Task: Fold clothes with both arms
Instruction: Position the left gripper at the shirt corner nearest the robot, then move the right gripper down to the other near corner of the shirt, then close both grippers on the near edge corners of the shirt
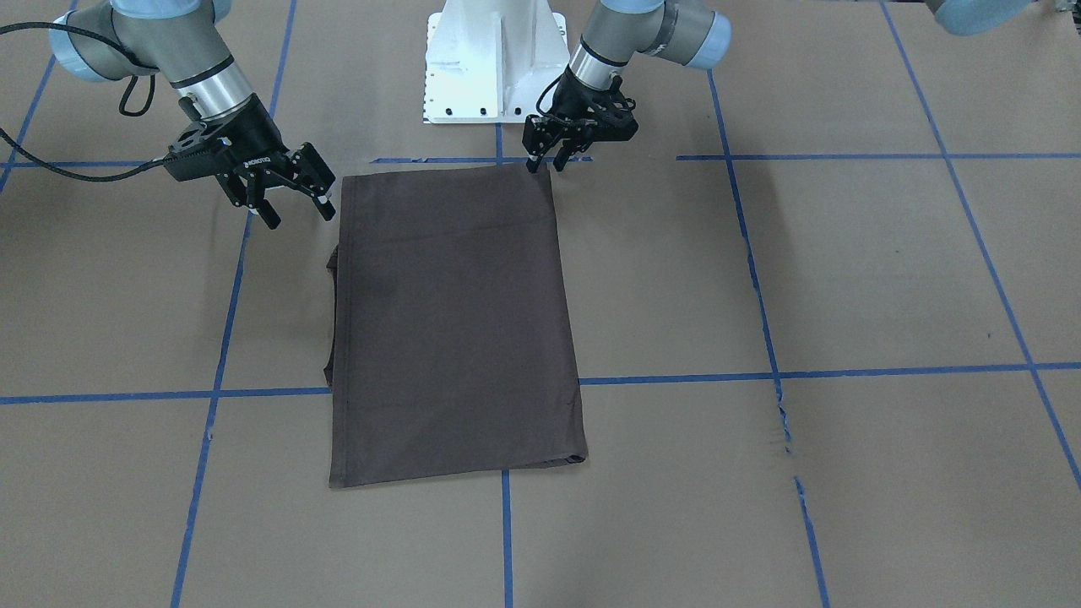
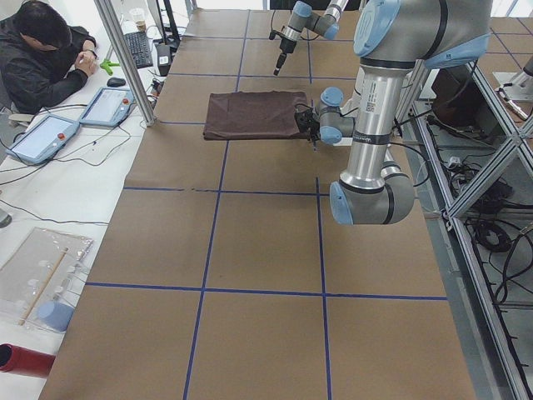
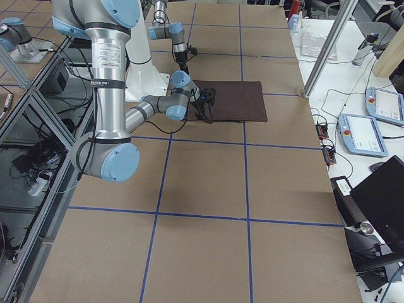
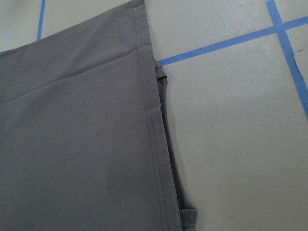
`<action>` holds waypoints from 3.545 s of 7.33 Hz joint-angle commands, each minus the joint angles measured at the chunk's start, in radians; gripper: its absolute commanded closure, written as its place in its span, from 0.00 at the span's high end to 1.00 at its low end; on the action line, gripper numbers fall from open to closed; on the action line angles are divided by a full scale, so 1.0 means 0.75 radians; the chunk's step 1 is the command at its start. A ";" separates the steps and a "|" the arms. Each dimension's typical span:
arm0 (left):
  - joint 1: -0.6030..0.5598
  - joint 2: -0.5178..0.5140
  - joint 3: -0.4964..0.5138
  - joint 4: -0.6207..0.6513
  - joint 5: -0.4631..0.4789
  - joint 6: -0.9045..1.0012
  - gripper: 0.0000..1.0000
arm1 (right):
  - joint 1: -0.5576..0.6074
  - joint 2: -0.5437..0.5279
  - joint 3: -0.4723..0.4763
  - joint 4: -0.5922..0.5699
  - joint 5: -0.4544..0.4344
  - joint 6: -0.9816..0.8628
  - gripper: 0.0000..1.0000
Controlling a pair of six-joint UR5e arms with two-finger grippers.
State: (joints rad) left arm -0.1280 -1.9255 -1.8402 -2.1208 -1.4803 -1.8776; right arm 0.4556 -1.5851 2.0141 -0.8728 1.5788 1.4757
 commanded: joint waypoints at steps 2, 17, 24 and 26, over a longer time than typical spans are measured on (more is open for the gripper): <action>0.001 -0.014 0.013 -0.001 0.000 0.002 0.60 | -0.002 0.001 0.000 0.000 0.000 0.000 1.00; -0.005 -0.038 0.011 -0.003 0.002 0.018 0.00 | -0.302 0.346 0.053 -0.807 -0.295 0.660 0.95; -0.007 -0.038 0.011 -0.003 0.000 0.018 0.00 | -0.493 0.391 -0.026 -1.023 -0.338 0.820 0.89; -0.007 -0.036 0.009 -0.005 0.000 0.018 0.00 | -0.493 0.404 -0.039 -1.025 -0.342 0.820 0.85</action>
State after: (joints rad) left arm -0.1334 -1.9534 -1.8326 -2.1242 -1.4803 -1.8638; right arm 0.0871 -1.2857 1.9920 -1.6403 1.3235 2.0901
